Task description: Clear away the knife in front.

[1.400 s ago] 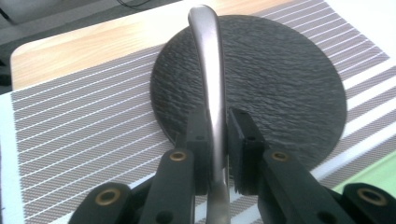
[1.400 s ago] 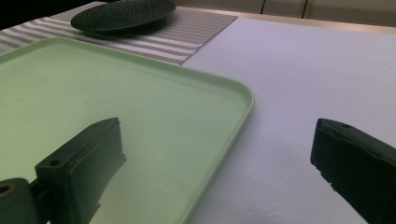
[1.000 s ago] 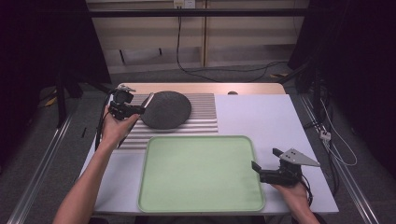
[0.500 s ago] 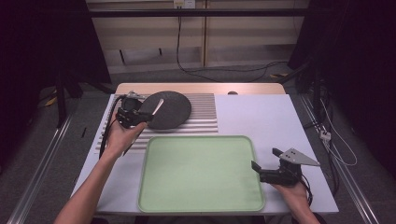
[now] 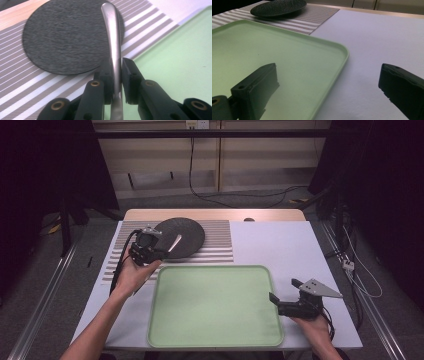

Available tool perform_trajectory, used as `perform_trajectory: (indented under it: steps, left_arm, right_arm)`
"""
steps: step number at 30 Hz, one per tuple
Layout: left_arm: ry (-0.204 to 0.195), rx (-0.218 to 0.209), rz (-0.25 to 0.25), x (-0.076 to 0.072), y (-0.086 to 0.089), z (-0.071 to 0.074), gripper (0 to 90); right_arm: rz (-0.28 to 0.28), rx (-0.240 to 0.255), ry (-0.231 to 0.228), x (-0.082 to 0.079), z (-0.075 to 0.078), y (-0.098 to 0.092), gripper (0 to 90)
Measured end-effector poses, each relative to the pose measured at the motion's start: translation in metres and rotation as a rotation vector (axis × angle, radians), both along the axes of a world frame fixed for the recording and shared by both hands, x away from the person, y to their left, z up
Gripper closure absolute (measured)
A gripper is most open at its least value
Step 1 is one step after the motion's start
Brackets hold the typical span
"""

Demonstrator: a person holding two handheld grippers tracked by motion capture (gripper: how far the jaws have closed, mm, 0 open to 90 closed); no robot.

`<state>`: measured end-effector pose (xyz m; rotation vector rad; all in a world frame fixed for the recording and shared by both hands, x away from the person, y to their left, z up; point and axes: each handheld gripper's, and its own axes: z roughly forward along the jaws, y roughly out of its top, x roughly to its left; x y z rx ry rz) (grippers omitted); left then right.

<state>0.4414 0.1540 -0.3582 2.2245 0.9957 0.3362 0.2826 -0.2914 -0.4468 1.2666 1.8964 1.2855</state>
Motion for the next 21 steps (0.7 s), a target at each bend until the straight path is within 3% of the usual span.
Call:
perform_trajectory:
  steps: [21]
  left_arm:
    - [0.029,0.051,-0.099,-0.031,-0.032,-0.009,80.0]
  right_arm:
    - [0.007,0.002,0.003,-0.001,0.000,0.001,2.3]
